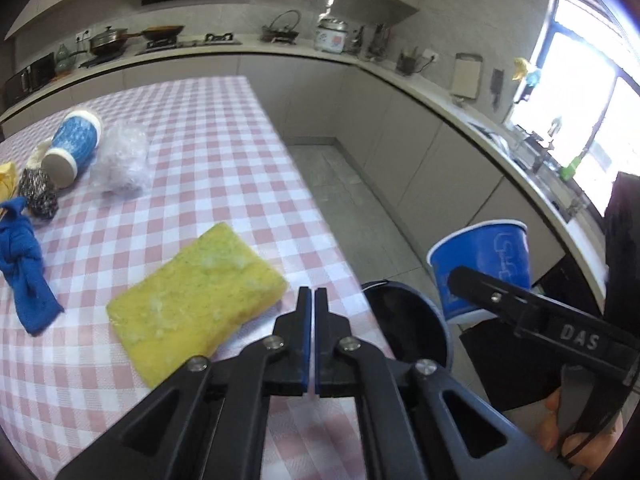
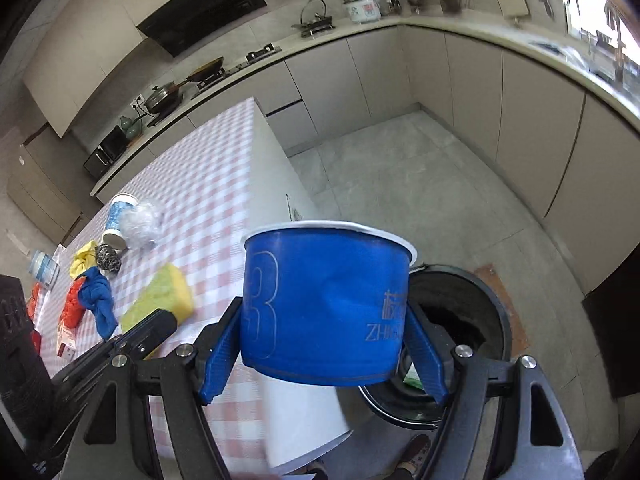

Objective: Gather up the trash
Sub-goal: 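Open the left tool, releasing the yellow sponge onto the table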

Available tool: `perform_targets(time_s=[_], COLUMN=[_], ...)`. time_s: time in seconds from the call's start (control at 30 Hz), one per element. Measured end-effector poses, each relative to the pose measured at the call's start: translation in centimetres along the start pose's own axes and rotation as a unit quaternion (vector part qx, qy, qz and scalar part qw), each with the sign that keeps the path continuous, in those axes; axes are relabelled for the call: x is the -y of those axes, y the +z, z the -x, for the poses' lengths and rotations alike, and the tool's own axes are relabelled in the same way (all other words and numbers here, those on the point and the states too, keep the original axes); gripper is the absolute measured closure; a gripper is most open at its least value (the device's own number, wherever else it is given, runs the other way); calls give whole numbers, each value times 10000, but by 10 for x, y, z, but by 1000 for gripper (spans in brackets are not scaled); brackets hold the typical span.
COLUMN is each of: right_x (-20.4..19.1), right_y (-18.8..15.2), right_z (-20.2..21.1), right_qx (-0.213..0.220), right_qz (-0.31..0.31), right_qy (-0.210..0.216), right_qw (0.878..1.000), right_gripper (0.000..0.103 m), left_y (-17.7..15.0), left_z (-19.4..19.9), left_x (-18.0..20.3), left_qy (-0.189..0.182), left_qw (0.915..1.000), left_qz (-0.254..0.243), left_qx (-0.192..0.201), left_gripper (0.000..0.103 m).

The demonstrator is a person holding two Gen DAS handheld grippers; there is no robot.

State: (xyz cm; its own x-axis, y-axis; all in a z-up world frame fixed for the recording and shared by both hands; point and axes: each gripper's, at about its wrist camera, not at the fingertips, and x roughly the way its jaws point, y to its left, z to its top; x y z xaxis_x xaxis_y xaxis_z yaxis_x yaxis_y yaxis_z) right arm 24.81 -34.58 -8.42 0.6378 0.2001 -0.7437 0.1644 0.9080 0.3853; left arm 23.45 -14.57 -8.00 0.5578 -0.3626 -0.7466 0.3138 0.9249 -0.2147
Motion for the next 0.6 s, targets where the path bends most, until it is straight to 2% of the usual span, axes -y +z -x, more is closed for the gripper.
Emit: perform_targets(time_s=[0.07,0.2,0.3,0.43,0.47,0.53,0.6], right_x=[-1,-12,-23,-43,-47,-54,-61], right_y=[3,10,11,7,6,3,2], right_z=[-10,-12,-15,-16,-17,-19,-22], right_qx=[-53,61,17,-30,-42,-86,-118], right_qz=[21,259,330,502,533,554,573], right_qy=[129,218,333,493,508,550,562], right_qw=[9999,9994,9989,9975,9973,9969,9967], right_gripper=[26,26,26,26,26,26,26], left_y=[-1,-5,-5,-3,-3,-2,-1], left_z=[-6,10,22,24,25,23,21], left_x=[-14,-25,-29,-37,-39,-43,-48], left_qy=[164,450,641,781,816,860,895], left_qw=[9995,9982,9973,9968,9966,9962,9957], left_qz=[255,387,270,96,23,-96,-248], left_qx=[-96,105,240,170,150,110,19], left_gripper=[103,103,88,43,39,38,32])
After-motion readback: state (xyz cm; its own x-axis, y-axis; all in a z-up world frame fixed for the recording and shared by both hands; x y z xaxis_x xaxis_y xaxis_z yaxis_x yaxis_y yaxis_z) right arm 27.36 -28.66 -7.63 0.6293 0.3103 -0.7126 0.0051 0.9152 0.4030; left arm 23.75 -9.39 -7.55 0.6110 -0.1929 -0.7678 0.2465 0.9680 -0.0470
